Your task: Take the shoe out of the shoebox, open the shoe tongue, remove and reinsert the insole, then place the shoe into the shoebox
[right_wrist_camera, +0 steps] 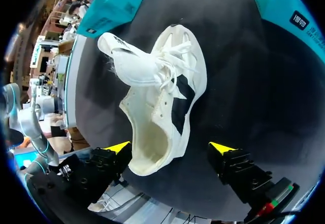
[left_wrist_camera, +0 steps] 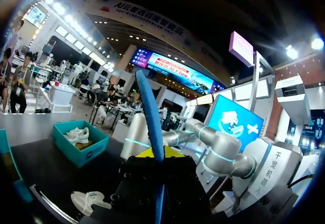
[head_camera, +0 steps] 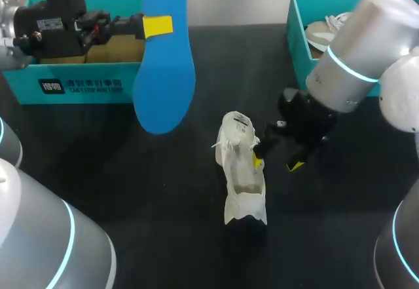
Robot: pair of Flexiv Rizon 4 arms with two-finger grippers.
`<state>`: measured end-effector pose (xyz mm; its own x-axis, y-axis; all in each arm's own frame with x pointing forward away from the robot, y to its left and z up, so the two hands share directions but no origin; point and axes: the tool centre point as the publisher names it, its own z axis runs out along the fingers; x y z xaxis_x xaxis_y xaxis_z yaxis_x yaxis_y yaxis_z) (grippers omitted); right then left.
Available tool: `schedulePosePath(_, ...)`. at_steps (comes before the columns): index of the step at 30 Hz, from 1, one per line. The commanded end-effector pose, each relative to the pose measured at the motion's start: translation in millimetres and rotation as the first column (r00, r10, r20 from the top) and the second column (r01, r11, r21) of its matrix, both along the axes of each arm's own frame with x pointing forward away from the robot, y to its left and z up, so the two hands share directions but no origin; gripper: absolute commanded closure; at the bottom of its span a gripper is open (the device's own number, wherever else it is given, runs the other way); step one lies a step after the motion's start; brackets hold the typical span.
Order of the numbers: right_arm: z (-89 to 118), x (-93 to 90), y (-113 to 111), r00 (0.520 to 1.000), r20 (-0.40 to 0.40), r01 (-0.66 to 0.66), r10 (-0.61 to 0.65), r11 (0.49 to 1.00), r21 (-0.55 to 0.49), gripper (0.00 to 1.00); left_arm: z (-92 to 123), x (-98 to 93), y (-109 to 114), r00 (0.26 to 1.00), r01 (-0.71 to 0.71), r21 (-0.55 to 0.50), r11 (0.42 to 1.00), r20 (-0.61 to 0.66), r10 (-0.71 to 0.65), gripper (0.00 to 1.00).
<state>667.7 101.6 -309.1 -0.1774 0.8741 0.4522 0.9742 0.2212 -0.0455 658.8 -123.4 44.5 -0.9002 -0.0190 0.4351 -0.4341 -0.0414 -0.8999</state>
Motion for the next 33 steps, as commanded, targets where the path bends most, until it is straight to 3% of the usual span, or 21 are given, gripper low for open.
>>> schedulePosePath(1, 5, 18.4, -5, 0.992, -0.108, 0.106, -0.073, 0.933, 0.344, 0.00, 0, 0.5, 0, 1.000, 0.002, 0.002, 1.000, 0.000, -0.002, 1.00)
schedulePosePath(6, 34, 34.3, -16, 0.989, -0.130, 0.129, -0.072, 0.849, 0.512, 0.00, 0, 0.5, 0, 1.000, 0.002, 0.002, 1.000, 0.000, -0.002, 1.00)
schedulePosePath(17, 74, 36.7, -21, 0.975, -0.216, 0.185, -0.044, 0.694, 0.696, 0.00, 0, 0.5, 0, 1.000, 0.002, 0.002, 1.000, 0.000, -0.002, 1.00)
schedulePosePath(22, 88, 39.1, -24, 0.964, -0.263, 0.233, -0.035, 0.584, 0.777, 0.00, 0, 0.5, 0, 1.000, 0.002, 0.002, 1.000, 0.000, -0.002, 1.00)
schedulePosePath(23, 92, 40.2, -26, 0.957, -0.287, 0.265, -0.044, 0.534, 0.803, 0.00, 0, 0.5, 0, 1.000, 0.002, 0.002, 1.000, 0.000, -0.002, 1.00)
schedulePosePath(25, 103, 42.7, -32, 0.958, -0.269, 0.278, -0.095, 0.532, 0.800, 0.00, 0, 0.5, 0, 1.000, 0.002, 0.002, 1.000, 0.000, -0.002, 1.00)
schedulePosePath(33, 103, 42.7, -32, 0.958, -0.269, 0.278, -0.095, 0.532, 0.800, 0.00, 0, 0.5, 0, 1.000, 0.002, 0.002, 1.000, 0.000, -0.002, 1.00)
